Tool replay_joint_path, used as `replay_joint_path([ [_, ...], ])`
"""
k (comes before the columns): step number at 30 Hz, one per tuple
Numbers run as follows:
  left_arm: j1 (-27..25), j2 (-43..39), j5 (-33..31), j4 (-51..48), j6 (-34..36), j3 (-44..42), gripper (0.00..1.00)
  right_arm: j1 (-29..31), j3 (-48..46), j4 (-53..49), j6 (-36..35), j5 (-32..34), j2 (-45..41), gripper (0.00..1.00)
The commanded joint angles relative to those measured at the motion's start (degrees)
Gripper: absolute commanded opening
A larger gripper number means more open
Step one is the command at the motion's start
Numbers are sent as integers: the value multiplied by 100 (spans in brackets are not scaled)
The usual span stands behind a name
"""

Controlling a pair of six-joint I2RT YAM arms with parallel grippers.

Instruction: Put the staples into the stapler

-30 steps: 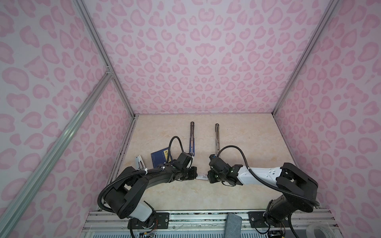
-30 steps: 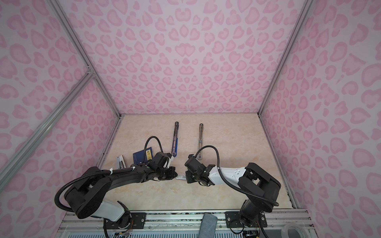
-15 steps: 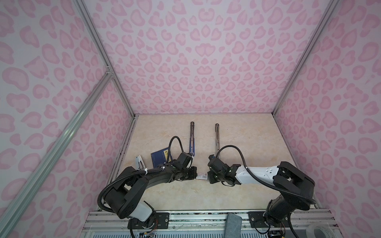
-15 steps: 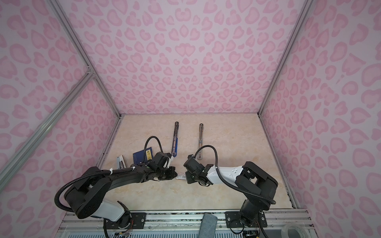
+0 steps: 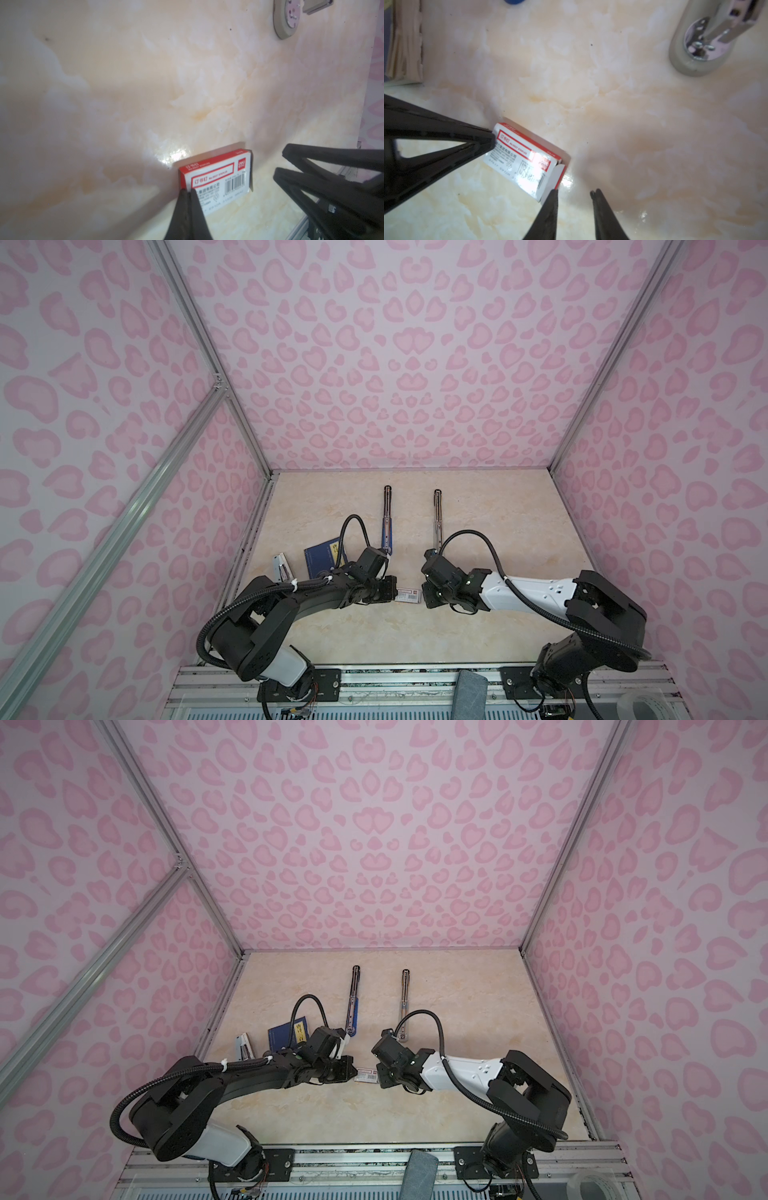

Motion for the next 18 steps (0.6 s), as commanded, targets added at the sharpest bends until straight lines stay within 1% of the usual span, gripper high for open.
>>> replay_joint_path([
  [1, 0, -29, -25, 87, 2, 7, 3, 67, 28, -10, 14, -73, 60, 36],
  [9, -5, -19, 6, 106, -10, 11, 4, 175, 72, 246, 122, -102, 487, 37],
  [14, -4, -49, -25, 84, -8, -6, 4, 186, 12, 335, 197, -120, 491, 37],
  [15, -6, -56, -25, 95, -8, -7, 3, 189, 12, 339, 205, -118, 479, 36],
  [18, -8, -43, -26, 105, -17, -17, 4, 175, 40, 236, 214, -38, 476, 30],
])
